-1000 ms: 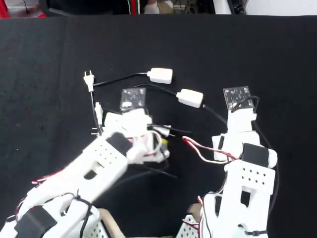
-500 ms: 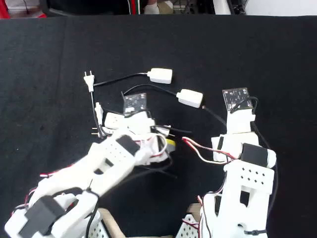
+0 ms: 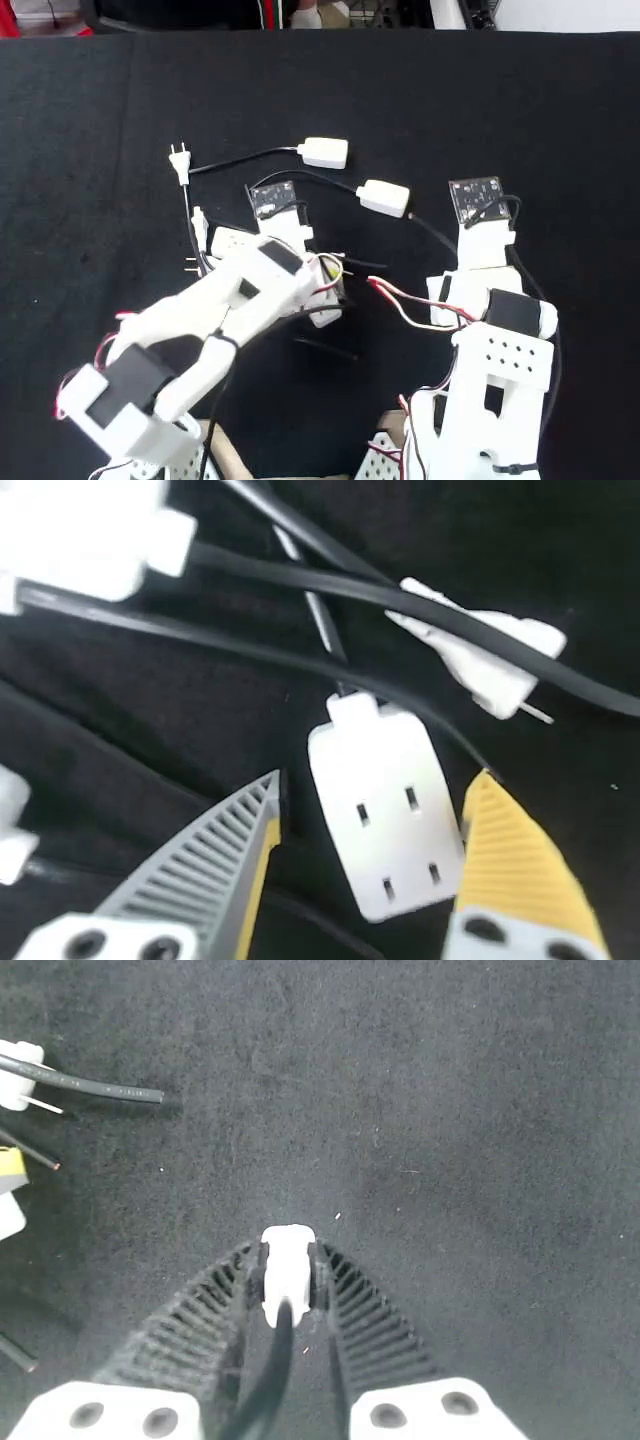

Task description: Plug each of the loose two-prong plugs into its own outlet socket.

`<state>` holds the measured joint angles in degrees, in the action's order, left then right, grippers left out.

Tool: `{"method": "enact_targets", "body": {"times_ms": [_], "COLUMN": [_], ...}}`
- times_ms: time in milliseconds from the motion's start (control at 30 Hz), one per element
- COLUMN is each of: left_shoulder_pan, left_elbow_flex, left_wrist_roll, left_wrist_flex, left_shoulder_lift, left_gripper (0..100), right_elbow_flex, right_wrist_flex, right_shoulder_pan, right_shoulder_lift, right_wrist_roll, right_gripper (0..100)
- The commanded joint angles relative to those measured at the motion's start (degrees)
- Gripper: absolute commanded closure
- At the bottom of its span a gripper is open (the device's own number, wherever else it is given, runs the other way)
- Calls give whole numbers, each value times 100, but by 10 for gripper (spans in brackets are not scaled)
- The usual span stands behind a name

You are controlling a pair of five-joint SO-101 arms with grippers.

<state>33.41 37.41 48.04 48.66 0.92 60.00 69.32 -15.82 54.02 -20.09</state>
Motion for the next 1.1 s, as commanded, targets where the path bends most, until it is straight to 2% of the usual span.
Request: {"method": "enact_targets", "body": {"times_ms": [0, 200, 367, 500, 633, 833, 933, 1067], "left_shoulder_pan": [31, 22, 13, -119, -444, -848, -822, -831], "left_elbow_flex": [-338, -462, -716, -1103, -1534, -2000, -1956, -1903], "left_wrist_roll": [18, 0, -255, -870, -1987, -4114, -5116, -6400], "left_wrist_flex": [35, 387, 835, 1503, 2418, 3508, 3552, 3499], "left_shoulder_lift": [-229, -211, -193, -193, -193, -132, 237, 1354], "left_gripper": [714, 912, 956, 970, 971, 971, 971, 971], "right_elbow_flex": [-40, -31, -31, -31, -31, -31, -31, -31], "right_wrist_flex": [-26, -26, -26, -26, -26, -26, -26, -26], "right_shoulder_pan": [-53, -53, -53, -53, -53, -53, -53, -53], "right_shoulder_lift": [119, 119, 119, 119, 119, 119, 119, 119], "right_wrist_roll": [44, 44, 44, 44, 44, 44, 44, 44], "right_gripper": [987, 987, 987, 987, 987, 987, 987, 987]}}
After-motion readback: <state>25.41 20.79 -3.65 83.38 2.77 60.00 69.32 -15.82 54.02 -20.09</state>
